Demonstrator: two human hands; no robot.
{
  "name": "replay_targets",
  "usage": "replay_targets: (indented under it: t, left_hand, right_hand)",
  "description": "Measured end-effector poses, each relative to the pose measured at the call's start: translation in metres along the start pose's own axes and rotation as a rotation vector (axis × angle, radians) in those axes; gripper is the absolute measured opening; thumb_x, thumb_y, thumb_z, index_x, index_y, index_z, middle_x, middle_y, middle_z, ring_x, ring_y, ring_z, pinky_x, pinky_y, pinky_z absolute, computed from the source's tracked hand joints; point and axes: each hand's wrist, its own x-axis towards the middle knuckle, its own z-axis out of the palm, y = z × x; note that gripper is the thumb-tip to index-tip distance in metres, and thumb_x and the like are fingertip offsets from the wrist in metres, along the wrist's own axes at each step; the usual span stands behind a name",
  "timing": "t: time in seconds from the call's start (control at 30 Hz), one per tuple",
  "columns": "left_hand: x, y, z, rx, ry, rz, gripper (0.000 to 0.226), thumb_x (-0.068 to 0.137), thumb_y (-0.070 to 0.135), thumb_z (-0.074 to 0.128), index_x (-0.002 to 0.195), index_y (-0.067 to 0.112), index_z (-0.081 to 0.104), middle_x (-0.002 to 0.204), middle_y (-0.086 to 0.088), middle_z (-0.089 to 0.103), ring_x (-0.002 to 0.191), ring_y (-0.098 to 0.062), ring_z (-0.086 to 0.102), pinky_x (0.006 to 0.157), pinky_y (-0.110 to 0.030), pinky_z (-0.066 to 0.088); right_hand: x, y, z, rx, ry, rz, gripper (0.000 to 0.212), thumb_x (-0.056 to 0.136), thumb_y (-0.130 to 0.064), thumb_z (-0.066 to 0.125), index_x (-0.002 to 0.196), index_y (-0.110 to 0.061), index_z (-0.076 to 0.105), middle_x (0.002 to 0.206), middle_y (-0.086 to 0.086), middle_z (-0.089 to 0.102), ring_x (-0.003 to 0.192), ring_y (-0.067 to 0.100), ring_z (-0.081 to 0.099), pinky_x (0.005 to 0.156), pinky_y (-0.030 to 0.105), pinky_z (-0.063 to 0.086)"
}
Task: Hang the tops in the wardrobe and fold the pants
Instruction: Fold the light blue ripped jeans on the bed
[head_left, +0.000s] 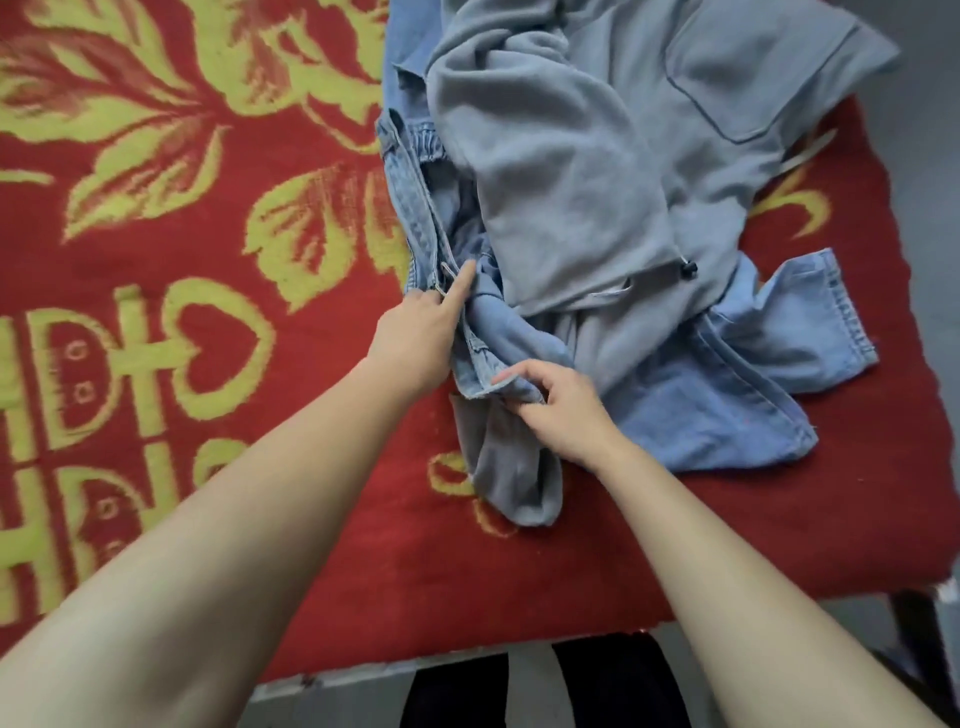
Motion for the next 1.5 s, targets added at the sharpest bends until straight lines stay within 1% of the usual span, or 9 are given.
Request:
replay_targets:
  t: [0.1, 0.3, 0.63, 0.77, 0.83, 1.0, 1.23, 1.37, 1.5]
  left_hand:
    - [0.000, -0.005, -0.014, 0.124, 0.019, -0.010, 0.077, 0.081, 0.005, 0.060, 0.146, 0.023, 0.022, 0.111, -0.010, 0.057, 0.106, -0.035, 0.052, 0.064, -0.038, 0.035]
    - [-0.015, -0.034, -0.010, 0.231, 0.039, 0.007, 0.064, 0.079, -0.002, 0.056, 0.134, 0.024, 0.035, 0.092, -0.009, 0.051, 0.079, -0.030, 0.052, 0.065, -0.038, 0.035]
    - [-0.022, -0.027, 0.019, 0.230, 0.122, 0.093, 0.034, 0.090, 0.012, 0.051, 0.123, 0.015, 0.049, 0.142, -0.014, 0.047, 0.141, -0.030, 0.032, 0.113, -0.054, 0.019]
    - [-0.058, -0.013, 0.026, 0.046, 0.165, 0.035, 0.015, 0.089, 0.007, 0.044, 0.104, 0.010, 0.045, 0.096, -0.016, 0.068, 0.089, -0.037, 0.063, 0.086, -0.044, 0.038]
    - [-0.081, -0.010, 0.030, 0.005, 0.229, 0.053, 0.010, 0.089, 0.004, 0.043, 0.097, 0.008, 0.048, 0.089, -0.017, 0.067, 0.079, -0.039, 0.064, 0.070, -0.041, 0.036]
    - [-0.142, -0.018, 0.041, -0.014, 0.238, 0.055, 0.019, 0.101, 0.022, 0.040, 0.092, 0.008, 0.049, 0.081, -0.015, 0.070, 0.071, -0.039, 0.066, 0.058, -0.037, 0.029]
    - [-0.249, -0.027, 0.020, 0.134, -0.025, 0.035, 0.060, 0.081, 0.070, 0.056, 0.100, 0.017, 0.035, 0.095, 0.002, 0.066, 0.087, -0.027, 0.069, 0.056, -0.032, 0.035]
    - [-0.298, -0.022, -0.021, 0.186, 0.099, -0.054, 0.026, 0.091, 0.019, 0.055, 0.111, 0.015, 0.040, 0.097, -0.001, 0.067, 0.086, -0.030, 0.068, 0.057, -0.037, 0.049]
    - [-0.351, -0.014, -0.086, 0.221, 0.196, -0.132, 0.039, 0.087, 0.004, 0.049, 0.124, 0.014, 0.040, 0.097, -0.004, 0.065, 0.081, -0.031, 0.065, 0.049, -0.033, 0.033]
  right_hand:
    - [-0.007, -0.004, 0.009, -0.146, 0.057, -0.075, 0.023, 0.076, -0.042, 0.074, 0.095, -0.037, 0.062, 0.087, -0.017, 0.060, 0.079, 0.001, 0.056, 0.072, 0.022, 0.041]
    - [-0.030, -0.001, 0.025, -0.325, 0.036, -0.212, 0.025, 0.070, -0.019, 0.062, 0.090, -0.030, 0.052, 0.102, -0.011, 0.067, 0.095, 0.021, 0.065, 0.073, 0.035, 0.049]
    - [-0.084, 0.027, 0.006, -0.470, -0.056, -0.003, 0.018, 0.066, -0.039, 0.066, 0.078, -0.037, 0.053, 0.091, -0.006, 0.074, 0.095, 0.024, 0.066, 0.078, 0.033, 0.050]
    - [-0.082, 0.001, 0.014, -0.635, -0.106, -0.037, 0.064, 0.061, -0.071, 0.057, 0.114, -0.034, 0.056, 0.108, -0.005, 0.073, 0.106, 0.026, 0.065, 0.085, 0.035, 0.052]
    - [-0.087, -0.007, 0.025, -0.771, -0.127, -0.019, 0.059, 0.074, -0.055, 0.066, 0.125, -0.028, 0.052, 0.114, 0.004, 0.070, 0.108, 0.032, 0.063, 0.084, 0.037, 0.050]
    - [-0.119, -0.018, 0.039, -1.049, -0.221, 0.095, 0.047, 0.082, -0.010, 0.065, 0.125, -0.016, 0.048, 0.120, 0.010, 0.063, 0.113, 0.031, 0.060, 0.079, 0.035, 0.046]
    - [-0.175, -0.036, 0.010, -1.111, -0.201, 0.128, 0.039, 0.090, -0.019, 0.049, 0.129, -0.024, 0.048, 0.127, 0.002, 0.061, 0.115, 0.028, 0.060, 0.078, 0.034, 0.042]
    - [-0.218, -0.074, -0.005, -1.093, -0.129, 0.035, 0.043, 0.082, -0.038, 0.051, 0.124, -0.027, 0.050, 0.119, 0.001, 0.065, 0.109, 0.028, 0.062, 0.078, 0.035, 0.043]
    - [-0.264, -0.131, -0.032, -1.107, -0.011, -0.074, 0.035, 0.086, -0.039, 0.051, 0.118, -0.027, 0.060, 0.122, 0.007, 0.064, 0.115, 0.029, 0.060, 0.083, 0.035, 0.045]
